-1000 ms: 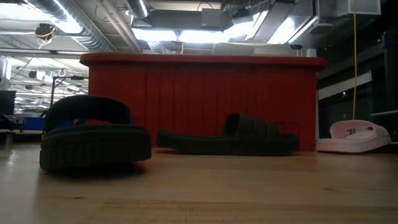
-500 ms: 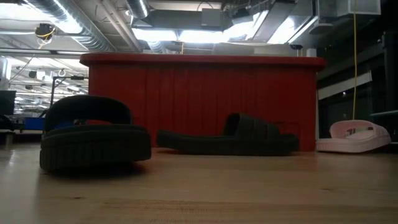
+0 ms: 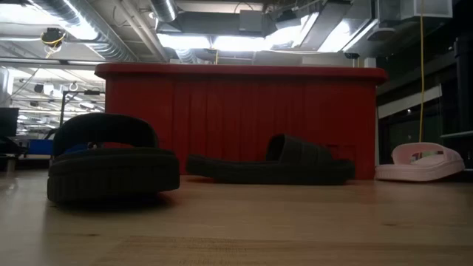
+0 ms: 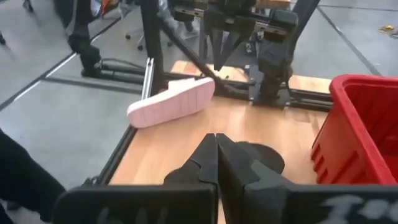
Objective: Pick and place slides into bin
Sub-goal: Put the black slide into the red bin
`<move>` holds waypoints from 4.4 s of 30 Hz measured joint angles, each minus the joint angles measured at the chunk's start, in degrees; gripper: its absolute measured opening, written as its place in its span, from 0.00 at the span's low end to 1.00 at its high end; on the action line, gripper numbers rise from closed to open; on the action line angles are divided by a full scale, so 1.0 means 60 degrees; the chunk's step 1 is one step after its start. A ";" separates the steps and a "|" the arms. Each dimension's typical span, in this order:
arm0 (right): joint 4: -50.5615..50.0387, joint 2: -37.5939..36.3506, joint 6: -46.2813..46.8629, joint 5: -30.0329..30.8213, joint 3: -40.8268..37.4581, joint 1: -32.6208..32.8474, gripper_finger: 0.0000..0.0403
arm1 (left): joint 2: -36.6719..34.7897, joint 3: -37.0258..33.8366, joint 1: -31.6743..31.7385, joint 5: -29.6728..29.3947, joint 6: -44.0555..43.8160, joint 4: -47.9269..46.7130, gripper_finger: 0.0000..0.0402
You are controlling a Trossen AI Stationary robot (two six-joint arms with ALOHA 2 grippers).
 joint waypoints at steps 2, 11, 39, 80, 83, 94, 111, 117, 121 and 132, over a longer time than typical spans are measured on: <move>-0.0029 0.0004 -0.0021 0.0008 0.0000 0.0151 0.00 | 0.0679 0.0468 0.0034 -0.0221 -0.0413 -0.0305 0.00; -0.0907 0.0000 0.0715 0.0005 0.0000 0.0762 0.01 | 0.3765 0.4093 0.0102 -0.0288 -0.2367 -0.4121 0.00; -0.2230 0.0073 0.0684 0.0009 -0.0004 0.0952 0.08 | 0.5409 0.4523 0.0112 -0.0326 -0.3533 -0.5340 0.21; -0.1537 0.1060 0.0965 0.0009 -0.0007 0.0949 0.08 | 0.5402 0.0095 -0.0194 -0.1150 -0.6452 -0.2654 0.36; -0.1542 0.1060 0.0963 0.0005 -0.0007 0.0949 0.08 | 0.5402 -0.0149 -0.0181 -0.1358 -0.6585 -0.2465 0.36; -0.1548 0.1060 0.0924 0.0002 -0.0007 0.0949 0.08 | 0.5416 -0.0562 0.0364 -0.1334 -0.6103 -0.1792 0.36; -0.1556 0.1060 0.0935 -0.0009 -0.0007 0.0949 0.08 | 0.5435 -0.0562 0.0507 -0.1186 -0.5598 -0.1697 0.16; -0.1556 0.1060 0.0950 -0.0168 -0.0007 0.0945 0.08 | 0.5435 -0.0562 0.0334 -0.1201 -0.5643 -0.1609 0.03; -0.1556 0.1060 0.0957 -0.0266 -0.0007 0.0947 0.08 | 0.5438 -0.0466 0.0291 -0.1212 -0.5802 -0.1602 0.02; -0.1563 0.1060 0.1192 -0.0764 -0.0007 0.0949 0.08 | 0.5446 0.1087 0.0214 -0.1186 -0.4704 -0.1595 0.01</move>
